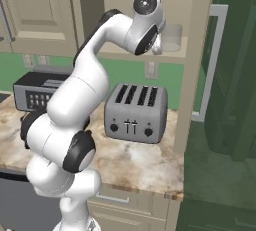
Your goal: There is a bowl on the dining counter. Grab a lemon wedge from the fridge and place it in the bowl. Then get the liquor bottle and glass cup from the cabinet and place them next to the bowl.
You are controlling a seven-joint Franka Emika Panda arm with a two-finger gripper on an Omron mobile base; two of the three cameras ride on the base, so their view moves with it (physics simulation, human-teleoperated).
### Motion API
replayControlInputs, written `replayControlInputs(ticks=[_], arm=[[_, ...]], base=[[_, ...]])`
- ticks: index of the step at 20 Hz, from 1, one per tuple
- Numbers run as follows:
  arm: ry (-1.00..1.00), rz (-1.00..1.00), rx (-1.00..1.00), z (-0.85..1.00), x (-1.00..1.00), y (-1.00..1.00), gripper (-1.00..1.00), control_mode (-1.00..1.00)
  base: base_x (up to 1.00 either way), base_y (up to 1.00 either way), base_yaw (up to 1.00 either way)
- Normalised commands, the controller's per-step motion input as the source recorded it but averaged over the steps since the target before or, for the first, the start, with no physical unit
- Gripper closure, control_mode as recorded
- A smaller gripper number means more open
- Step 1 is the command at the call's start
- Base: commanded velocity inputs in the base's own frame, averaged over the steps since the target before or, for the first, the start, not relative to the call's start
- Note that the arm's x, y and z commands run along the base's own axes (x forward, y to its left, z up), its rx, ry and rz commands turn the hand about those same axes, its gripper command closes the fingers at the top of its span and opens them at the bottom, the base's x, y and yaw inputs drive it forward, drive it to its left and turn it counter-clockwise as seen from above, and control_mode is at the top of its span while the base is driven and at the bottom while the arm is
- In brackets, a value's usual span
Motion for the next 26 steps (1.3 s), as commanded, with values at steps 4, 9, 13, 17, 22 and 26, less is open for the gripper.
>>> replayControlInputs(ticks=[4,9,13,17,22,26], arm=[[0.07,-0.02,0.00,-0.05,0.14,-0.12,-1.00,-1.00],[0.02,-0.01,0.00,0.00,0.15,-0.22,-1.00,-1.00],[0.00,0.00,0.00,0.00,0.09,-0.25,-1.00,-1.00],[0.00,0.00,0.00,0.00,0.01,-0.26,-1.00,-1.00],[0.00,0.00,0.00,0.00,0.13,-0.21,-1.00,-1.00],[0.00,0.00,0.00,0.00,0.18,-0.14,-1.00,-1.00]], base=[[0.00,0.00,0.00],[0.00,0.00,0.00],[0.00,0.00,0.00],[0.00,0.00,0.00],[0.00,0.00,0.00],[0.00,0.00,0.00]])
